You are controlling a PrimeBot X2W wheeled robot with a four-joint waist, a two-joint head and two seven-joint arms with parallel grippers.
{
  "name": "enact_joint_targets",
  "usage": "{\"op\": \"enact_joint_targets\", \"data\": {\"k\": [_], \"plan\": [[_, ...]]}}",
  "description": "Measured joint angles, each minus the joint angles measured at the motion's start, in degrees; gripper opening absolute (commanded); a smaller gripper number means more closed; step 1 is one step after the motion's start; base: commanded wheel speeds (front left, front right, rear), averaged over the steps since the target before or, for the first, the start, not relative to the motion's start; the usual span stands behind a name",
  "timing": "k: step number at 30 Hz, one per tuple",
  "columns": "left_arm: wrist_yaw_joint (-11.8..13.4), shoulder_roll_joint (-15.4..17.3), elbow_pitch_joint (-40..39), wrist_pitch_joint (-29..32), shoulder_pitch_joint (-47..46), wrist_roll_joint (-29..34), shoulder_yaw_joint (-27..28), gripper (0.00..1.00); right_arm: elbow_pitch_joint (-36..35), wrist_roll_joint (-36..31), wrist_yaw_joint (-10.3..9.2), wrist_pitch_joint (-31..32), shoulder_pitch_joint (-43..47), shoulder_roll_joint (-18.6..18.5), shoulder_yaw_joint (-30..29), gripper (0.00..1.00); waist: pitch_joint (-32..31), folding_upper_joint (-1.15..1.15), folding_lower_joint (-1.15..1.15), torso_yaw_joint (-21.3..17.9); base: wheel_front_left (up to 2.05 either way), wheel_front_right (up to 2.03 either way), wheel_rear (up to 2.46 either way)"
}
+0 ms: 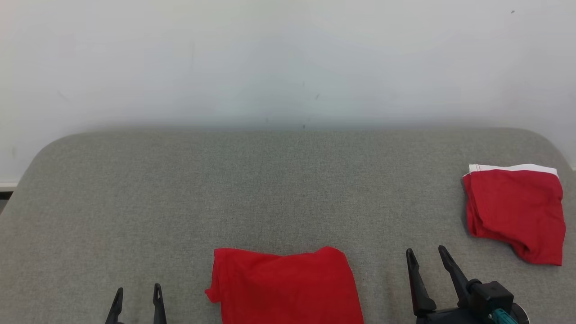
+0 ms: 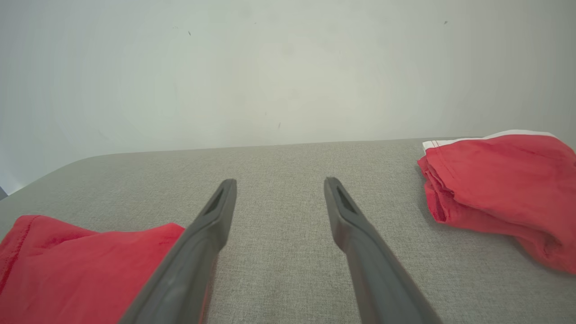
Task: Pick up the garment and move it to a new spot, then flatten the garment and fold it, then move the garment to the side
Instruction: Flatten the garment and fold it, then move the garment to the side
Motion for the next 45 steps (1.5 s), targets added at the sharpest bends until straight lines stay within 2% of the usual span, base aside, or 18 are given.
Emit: {"op": "enact_joint_targets", "data": {"k": [17,23,35,45], "plan": [[-0.7,0.0,1.2,0.0,1.1,-0.2,0.9,1.00,2.0,-0.5,0.00,0.0,1.1,0.9,0.2,1.00,-2.7,0.00,0.00,-0.2,0.00,0.00,0.00],[-0.7,0.0,1.2,0.0,1.0,-0.7,0.0,1.00,5.0,1.6,0.00,0.0,0.9,0.9,2.8,1.00,-1.9,0.00,0.00,0.3,0.00,0.00,0.00],[-1.3,0.0,2.1,0.0,0.9,-1.4,-4.6,1.00,19.0,12.8,0.00,0.0,-3.9,0.5,13.9,1.00,1.1,0.00,0.00,3.4,0.00,0.00,0.00],[-1.3,0.0,2.3,0.0,0.1,-1.2,-5.6,1.00,29.4,18.3,0.00,0.9,-9.8,0.4,18.1,1.00,2.9,0.00,0.00,5.6,0.00,0.00,0.00]]}}
